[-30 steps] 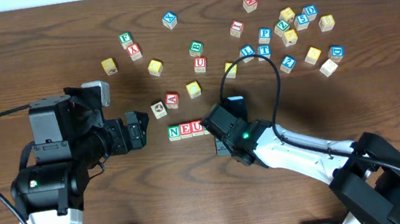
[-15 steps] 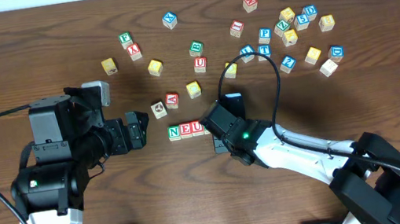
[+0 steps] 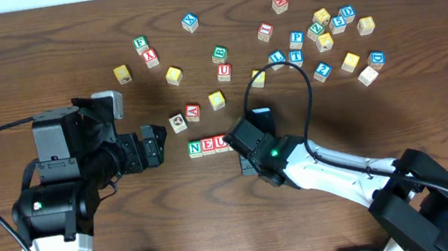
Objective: Spell out NEURIPS
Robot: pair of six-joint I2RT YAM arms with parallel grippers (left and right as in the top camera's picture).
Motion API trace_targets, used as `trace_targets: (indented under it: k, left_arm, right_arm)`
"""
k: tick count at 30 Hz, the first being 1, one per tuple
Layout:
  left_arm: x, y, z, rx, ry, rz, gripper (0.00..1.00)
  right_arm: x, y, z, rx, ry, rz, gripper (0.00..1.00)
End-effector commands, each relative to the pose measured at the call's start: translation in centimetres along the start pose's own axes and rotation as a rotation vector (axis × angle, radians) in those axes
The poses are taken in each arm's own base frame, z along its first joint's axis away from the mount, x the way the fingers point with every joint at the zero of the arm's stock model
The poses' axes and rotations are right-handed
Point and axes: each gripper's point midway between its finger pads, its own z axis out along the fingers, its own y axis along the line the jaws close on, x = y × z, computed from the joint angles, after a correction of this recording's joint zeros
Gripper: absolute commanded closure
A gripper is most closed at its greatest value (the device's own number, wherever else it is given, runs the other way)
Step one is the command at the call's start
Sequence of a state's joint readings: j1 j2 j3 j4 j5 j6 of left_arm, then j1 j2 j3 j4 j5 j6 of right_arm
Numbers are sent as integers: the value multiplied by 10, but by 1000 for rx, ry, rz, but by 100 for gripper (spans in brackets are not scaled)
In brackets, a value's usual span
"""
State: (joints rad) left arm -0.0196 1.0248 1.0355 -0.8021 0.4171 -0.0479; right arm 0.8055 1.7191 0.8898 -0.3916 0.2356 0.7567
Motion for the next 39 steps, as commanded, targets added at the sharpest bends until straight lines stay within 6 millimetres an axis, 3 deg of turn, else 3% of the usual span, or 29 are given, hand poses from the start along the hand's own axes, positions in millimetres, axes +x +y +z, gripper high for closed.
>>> trace_targets:
  k: [1,8,16,39]
  left_arm:
    - [-6,-2,-5,7,-22,14,2]
    - [-6,-2,-5,8,-22,14,2]
    - [-6,-2,-5,8,-22,14,2]
    - [-6,-2,-5,7,-22,14,2]
  right_arm:
    - [-2,-13,-7,72,-37,24,99]
    - [-15,-26,-9,149,-117,36,99]
    - [-32,-14,-10,108,-184,-8,99]
    - [-27,1,-8,29,-145,-27,99]
